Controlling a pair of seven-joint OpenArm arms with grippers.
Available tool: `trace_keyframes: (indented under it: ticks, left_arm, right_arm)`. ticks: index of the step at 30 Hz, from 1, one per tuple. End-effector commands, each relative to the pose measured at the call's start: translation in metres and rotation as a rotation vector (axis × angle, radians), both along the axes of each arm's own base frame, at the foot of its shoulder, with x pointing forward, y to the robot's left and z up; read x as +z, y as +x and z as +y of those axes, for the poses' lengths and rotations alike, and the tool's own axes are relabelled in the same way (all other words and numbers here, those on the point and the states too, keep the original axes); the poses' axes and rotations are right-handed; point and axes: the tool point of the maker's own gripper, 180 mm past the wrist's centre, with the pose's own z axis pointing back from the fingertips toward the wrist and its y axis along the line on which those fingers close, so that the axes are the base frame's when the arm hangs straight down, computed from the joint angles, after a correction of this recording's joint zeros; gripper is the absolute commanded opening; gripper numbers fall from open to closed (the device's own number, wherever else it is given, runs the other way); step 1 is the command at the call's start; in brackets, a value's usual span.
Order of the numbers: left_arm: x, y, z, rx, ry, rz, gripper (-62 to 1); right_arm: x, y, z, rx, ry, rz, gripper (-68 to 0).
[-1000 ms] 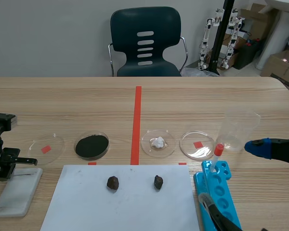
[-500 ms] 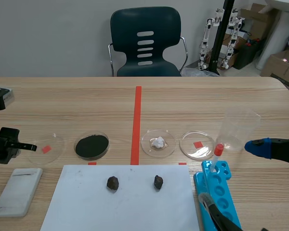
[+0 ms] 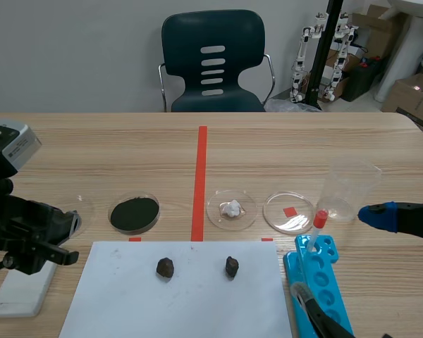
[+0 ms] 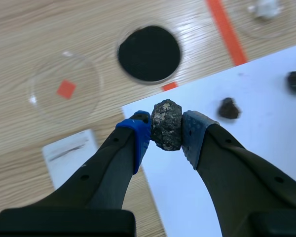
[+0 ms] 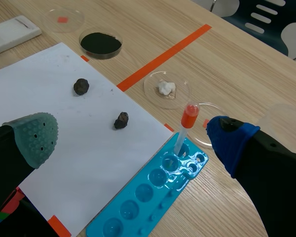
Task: Rub the mineral on the streak plate
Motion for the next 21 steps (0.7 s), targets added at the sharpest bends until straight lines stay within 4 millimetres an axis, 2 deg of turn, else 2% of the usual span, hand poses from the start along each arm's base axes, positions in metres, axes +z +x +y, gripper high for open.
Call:
trace_keyframes:
  ticks: [1, 12, 21]
  left_arm:
    - [0.01, -0.001, -0.005, -0.02, -0.023, -0.044, -51.9]
    - [0.037, -0.045, -0.039, -0.166, -0.168, -0.141, -51.9]
    - [0.021, -0.072, -0.039, -0.262, -0.062, -0.113, -51.9]
  right_arm:
    - [0.005, 0.004, 0.0, -0.005, 0.01, -0.022, -3.7]
    - [0.005, 0.004, 0.0, -0.005, 0.01, -0.022, -3.7]
    - [0.005, 0.004, 0.0, -0.005, 0.01, -0.022, -3.7]
